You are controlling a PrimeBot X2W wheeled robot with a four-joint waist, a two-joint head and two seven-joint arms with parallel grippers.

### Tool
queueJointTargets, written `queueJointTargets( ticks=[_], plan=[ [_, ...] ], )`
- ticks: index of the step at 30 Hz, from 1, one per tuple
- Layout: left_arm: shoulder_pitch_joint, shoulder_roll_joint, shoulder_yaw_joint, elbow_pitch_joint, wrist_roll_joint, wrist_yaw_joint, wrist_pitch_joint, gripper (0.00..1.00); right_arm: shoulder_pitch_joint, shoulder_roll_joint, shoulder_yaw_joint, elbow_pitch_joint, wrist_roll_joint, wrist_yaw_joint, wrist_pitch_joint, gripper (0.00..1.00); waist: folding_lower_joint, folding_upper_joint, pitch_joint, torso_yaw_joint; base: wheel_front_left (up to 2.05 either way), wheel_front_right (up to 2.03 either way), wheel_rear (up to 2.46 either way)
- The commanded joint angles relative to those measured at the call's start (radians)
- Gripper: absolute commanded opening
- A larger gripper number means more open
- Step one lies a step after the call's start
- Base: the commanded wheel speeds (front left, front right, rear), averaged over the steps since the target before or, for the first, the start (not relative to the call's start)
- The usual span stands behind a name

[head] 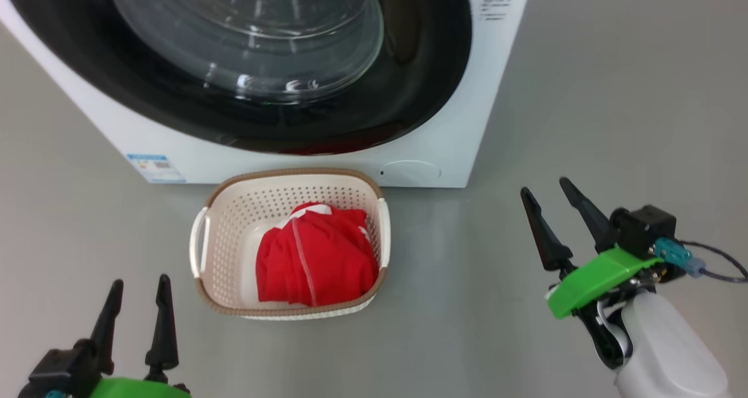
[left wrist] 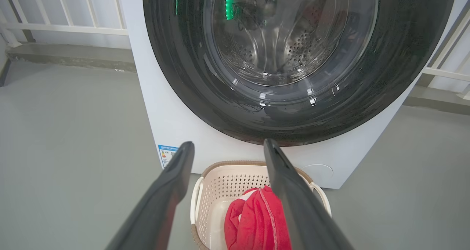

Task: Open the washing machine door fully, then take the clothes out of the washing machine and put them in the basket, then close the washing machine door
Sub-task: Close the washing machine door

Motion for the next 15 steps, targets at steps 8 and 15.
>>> queueJointTargets(
  ticks=[8, 15],
  plan=[
    [0.043, 0.033, 0.041, -0.015, 0.001, -0.003, -0.009, 1.0, 0.117, -0.003, -0.011, -0.032, 0.009, -0.002, -0.005, 1.0, 0.0, 0.0, -0.078, -0.063, 0.0, 0.0, 0.0],
    [0.081, 0.043, 0.043, -0.001, -0.03, -0.003, -0.009, 1.0, 0.204, -0.013, -0.031, -0.045, 0.009, -0.002, -0.005, 1.0, 0.0, 0.0, -0.12, -0.084, 0.0, 0.0, 0.0]
  ],
)
